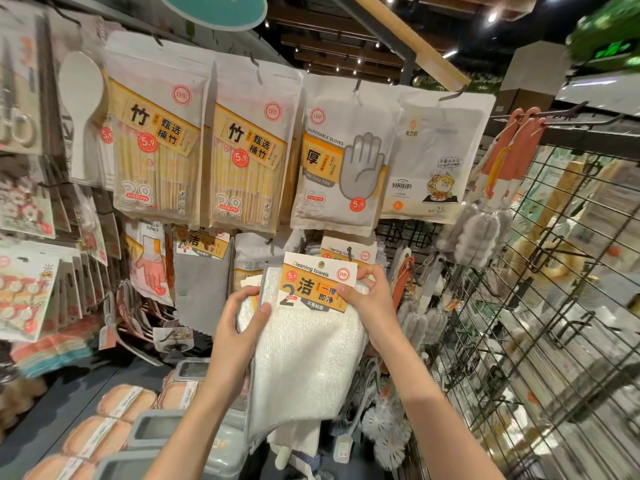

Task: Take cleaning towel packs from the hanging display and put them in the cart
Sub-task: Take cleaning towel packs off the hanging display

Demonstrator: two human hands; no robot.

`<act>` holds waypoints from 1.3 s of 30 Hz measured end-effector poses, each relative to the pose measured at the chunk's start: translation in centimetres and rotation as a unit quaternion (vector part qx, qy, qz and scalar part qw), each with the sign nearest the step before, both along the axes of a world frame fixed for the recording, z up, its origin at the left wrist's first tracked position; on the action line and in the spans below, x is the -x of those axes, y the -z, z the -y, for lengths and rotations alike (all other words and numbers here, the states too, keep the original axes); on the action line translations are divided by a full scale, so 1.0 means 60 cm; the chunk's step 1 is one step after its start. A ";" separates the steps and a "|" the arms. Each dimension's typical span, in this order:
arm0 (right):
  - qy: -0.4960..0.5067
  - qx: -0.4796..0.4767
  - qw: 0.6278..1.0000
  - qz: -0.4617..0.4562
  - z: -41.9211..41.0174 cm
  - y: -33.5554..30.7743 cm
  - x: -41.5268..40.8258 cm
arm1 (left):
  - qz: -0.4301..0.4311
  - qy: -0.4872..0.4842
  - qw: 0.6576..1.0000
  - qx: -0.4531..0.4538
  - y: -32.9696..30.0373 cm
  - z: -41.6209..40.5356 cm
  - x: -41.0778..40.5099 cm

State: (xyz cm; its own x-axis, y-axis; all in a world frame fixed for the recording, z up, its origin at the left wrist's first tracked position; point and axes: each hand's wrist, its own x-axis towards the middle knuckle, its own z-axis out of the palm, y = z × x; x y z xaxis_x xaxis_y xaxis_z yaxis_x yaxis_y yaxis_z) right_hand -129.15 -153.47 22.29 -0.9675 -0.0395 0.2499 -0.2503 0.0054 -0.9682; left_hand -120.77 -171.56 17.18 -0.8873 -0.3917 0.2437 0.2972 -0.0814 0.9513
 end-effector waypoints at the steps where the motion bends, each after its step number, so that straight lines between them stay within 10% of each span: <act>1: 0.013 0.010 1.000 -0.004 -0.001 0.001 0.000 | -0.005 -0.012 1.000 -0.002 -0.001 -0.001 0.001; 39: 0.256 -0.147 0.955 -0.024 0.004 0.054 0.145 | -0.020 -0.093 0.995 -0.005 -0.008 0.059 0.015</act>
